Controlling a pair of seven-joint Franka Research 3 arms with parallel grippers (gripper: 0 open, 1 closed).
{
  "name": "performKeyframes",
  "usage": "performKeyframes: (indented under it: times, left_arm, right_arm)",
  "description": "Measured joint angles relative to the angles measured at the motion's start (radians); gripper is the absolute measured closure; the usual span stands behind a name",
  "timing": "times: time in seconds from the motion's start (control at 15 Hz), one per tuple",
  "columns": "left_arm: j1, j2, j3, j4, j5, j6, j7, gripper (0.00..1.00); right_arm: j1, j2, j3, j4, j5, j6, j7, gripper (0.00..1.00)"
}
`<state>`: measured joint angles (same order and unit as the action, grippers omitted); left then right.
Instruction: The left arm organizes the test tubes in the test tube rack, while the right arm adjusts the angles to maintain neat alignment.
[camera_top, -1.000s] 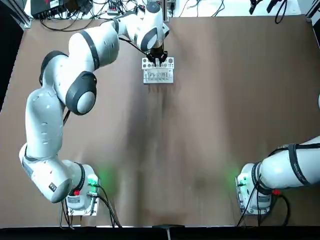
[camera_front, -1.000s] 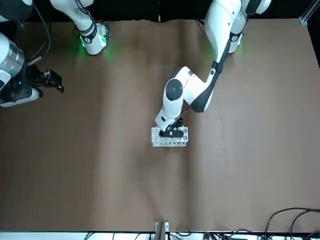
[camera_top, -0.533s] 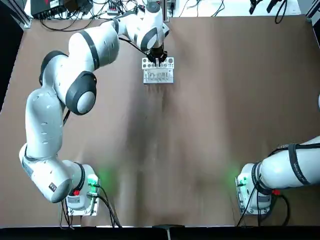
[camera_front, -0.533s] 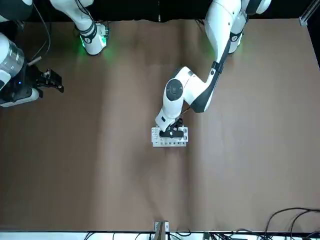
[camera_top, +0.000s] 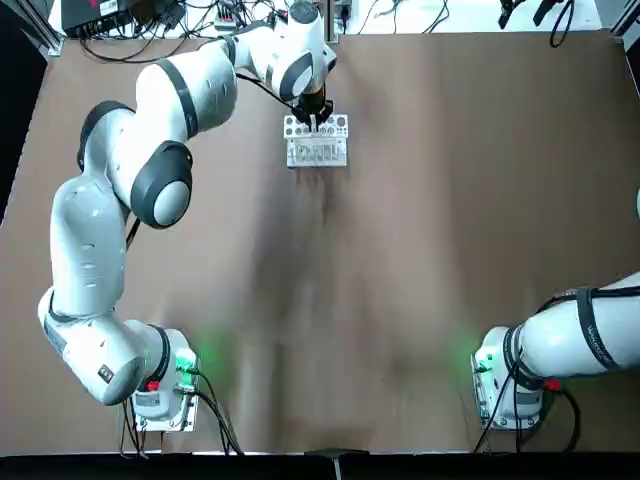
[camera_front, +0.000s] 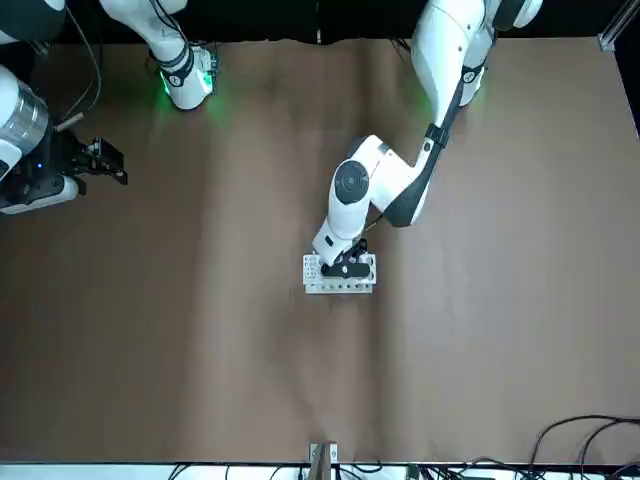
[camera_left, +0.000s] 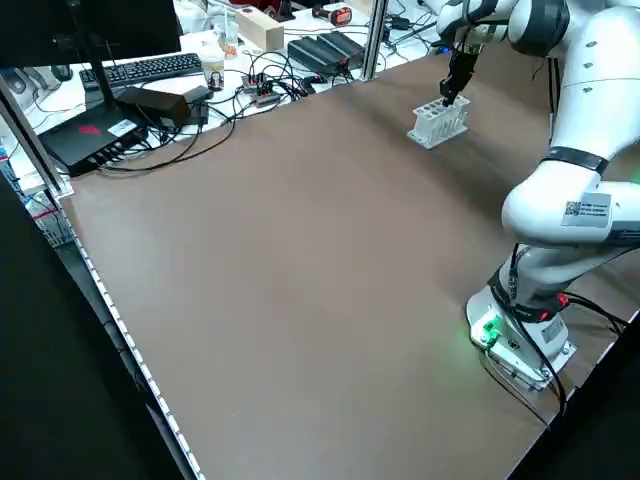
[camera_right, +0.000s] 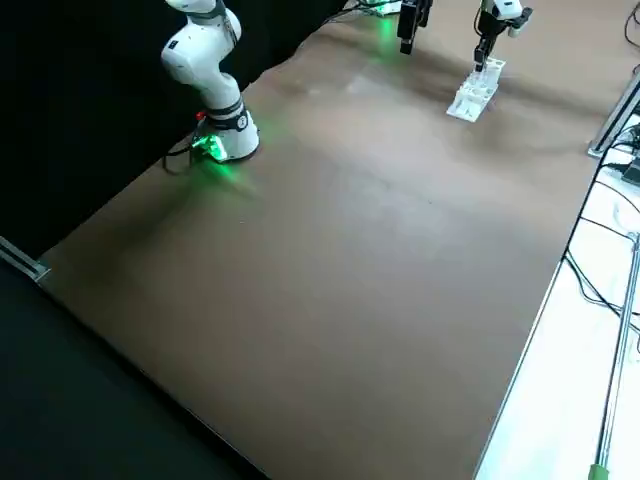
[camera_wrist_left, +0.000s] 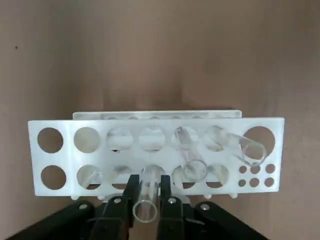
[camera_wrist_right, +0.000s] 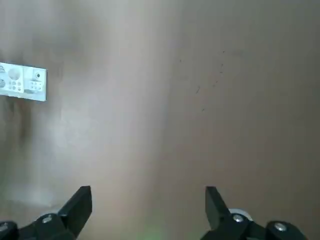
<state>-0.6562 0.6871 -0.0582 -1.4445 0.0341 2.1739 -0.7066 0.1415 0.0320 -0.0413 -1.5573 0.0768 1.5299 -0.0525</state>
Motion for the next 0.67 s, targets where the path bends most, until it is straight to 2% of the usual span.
performKeyframes:
  times: [0.67]
  left_arm:
    - [0.0,0.0,0.0,0.0,0.0,0.0,0.0,0.78]
  right_arm:
    - [0.0,0.0,0.0,0.0,0.0,0.0,0.0,0.0]
